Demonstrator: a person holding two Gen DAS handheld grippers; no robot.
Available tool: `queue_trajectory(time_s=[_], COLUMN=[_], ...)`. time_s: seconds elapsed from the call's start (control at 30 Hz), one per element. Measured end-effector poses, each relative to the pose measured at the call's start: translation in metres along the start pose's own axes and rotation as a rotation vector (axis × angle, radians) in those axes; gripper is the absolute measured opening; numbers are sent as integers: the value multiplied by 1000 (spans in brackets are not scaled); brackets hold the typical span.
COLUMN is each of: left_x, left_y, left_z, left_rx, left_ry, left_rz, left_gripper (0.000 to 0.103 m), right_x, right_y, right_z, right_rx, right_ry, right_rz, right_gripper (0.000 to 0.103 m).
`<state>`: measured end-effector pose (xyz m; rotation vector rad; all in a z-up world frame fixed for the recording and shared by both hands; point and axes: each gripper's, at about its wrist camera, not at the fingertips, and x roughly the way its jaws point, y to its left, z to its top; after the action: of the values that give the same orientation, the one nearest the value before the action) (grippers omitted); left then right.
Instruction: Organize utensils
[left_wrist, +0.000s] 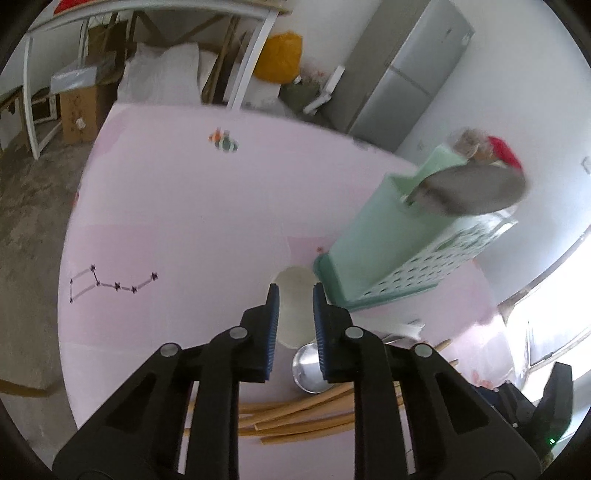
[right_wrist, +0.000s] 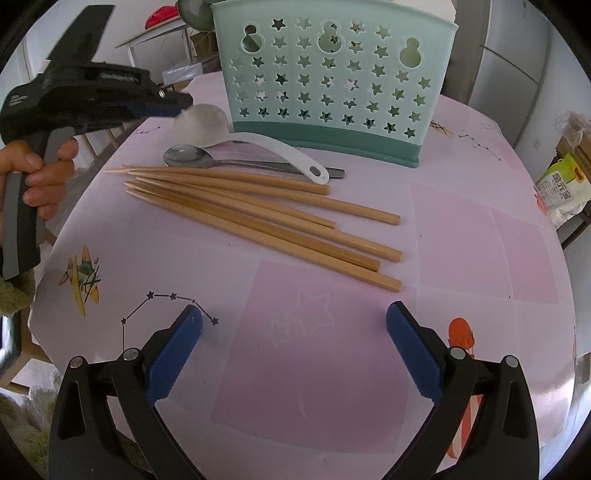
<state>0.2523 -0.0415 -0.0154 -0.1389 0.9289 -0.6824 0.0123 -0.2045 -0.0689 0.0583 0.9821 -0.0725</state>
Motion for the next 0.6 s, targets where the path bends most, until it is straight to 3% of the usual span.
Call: queue_trajectory(time_s=[0.1, 0.2, 0.4, 0.6], left_x=[-7, 0, 26, 30], left_y=[-2, 0, 10, 18], left_z=[-1, 1, 4, 1], left_rx=[12, 17, -8, -53], left_ry=[-32, -10, 76, 81], left_rz=[13, 51, 26, -13], left_gripper=[34, 35, 34, 6], right_x=[1, 1, 0, -1], right_y=[-1, 0, 1, 3], right_z=[1, 1, 1, -1], right_rx=[-1, -3, -2, 0], right_ry=[-1, -2, -6, -22], right_rz=[1, 2, 1, 0], right_gripper=[97, 97, 97, 97])
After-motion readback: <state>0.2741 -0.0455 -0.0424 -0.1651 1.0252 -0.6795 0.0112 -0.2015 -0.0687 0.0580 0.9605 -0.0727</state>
